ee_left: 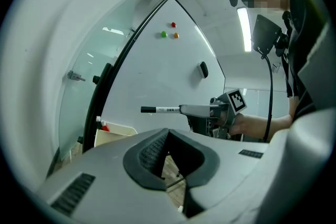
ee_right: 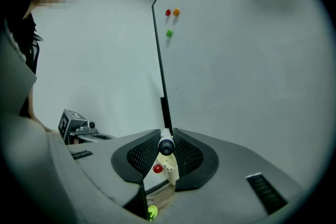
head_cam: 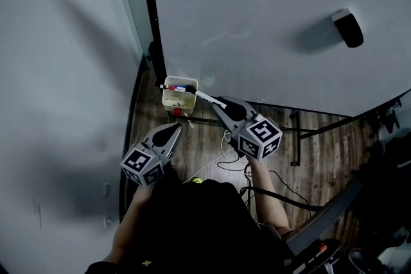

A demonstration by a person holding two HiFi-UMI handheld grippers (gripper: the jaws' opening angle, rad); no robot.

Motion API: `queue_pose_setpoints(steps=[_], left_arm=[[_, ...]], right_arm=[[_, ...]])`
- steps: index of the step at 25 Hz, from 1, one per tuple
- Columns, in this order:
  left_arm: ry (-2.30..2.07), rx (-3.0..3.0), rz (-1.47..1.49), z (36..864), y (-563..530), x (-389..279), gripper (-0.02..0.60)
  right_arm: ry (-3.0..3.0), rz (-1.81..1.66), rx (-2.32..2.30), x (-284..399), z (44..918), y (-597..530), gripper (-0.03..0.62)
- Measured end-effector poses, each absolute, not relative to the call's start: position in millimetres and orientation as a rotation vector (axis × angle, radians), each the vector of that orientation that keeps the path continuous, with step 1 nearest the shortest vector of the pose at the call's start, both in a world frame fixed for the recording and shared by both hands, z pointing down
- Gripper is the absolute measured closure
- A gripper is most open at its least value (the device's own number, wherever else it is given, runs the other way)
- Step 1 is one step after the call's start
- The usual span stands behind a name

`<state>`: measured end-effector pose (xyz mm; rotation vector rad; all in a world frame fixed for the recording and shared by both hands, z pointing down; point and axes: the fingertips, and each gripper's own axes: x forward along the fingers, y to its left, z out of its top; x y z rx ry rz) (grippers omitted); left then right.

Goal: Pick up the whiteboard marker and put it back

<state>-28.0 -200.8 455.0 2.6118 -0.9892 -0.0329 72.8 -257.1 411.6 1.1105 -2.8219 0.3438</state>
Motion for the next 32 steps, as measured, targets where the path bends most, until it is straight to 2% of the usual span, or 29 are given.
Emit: queue_pose_setpoints(steps=[32], left_arm=[[-0.93, 2.572, -0.132, 450, -183, -24, 0.56]], right_arm=[[-2.82, 0.34, 1.126, 78, 409, -241, 0.516]])
